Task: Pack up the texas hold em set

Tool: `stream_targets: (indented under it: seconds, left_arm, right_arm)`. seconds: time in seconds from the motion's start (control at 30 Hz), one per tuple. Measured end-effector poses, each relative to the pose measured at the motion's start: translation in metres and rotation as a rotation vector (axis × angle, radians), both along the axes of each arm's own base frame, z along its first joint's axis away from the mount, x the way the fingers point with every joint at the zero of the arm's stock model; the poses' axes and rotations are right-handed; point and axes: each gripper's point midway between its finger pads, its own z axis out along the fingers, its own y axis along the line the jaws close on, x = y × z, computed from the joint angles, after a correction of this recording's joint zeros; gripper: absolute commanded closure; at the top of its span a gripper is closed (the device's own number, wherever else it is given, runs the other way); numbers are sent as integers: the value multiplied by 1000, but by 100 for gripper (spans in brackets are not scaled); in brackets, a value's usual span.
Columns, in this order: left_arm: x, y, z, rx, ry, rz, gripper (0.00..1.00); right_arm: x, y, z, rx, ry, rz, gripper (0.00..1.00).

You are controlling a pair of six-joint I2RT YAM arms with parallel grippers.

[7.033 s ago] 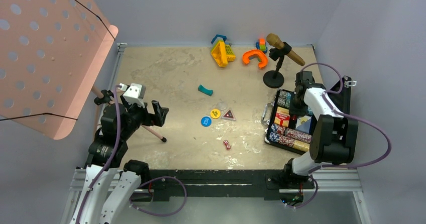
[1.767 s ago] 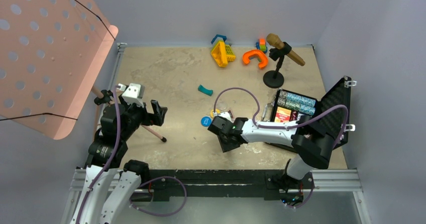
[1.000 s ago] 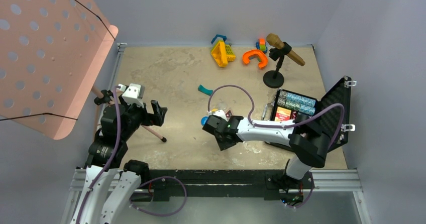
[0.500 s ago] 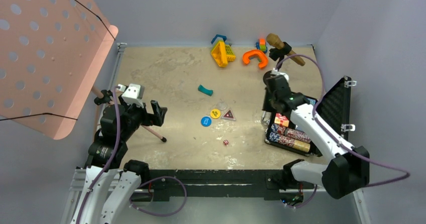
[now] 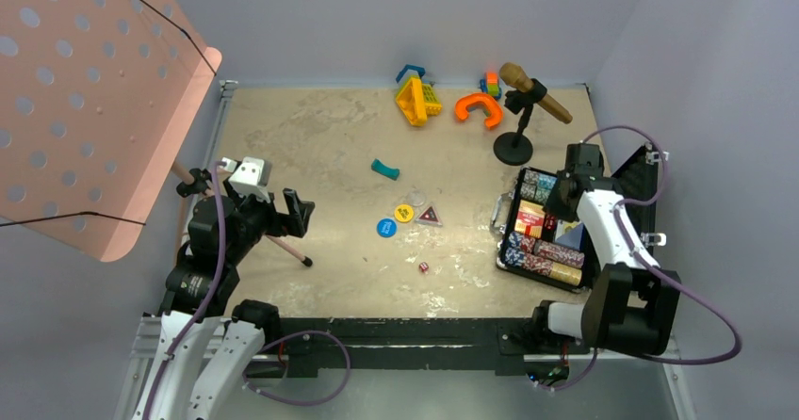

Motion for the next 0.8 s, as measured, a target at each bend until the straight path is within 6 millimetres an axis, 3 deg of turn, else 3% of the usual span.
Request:
stream_targets:
  seconds: [0.37,0.8]
  left_arm:
    - [0,0,-1,0,3,-1,1]
    - [1,-1,-2,2,10,-1,1]
  right_arm:
    - [-7,-2,-34,39,135,-18,100]
    - [-9,-6,-44,48,173,-53,100]
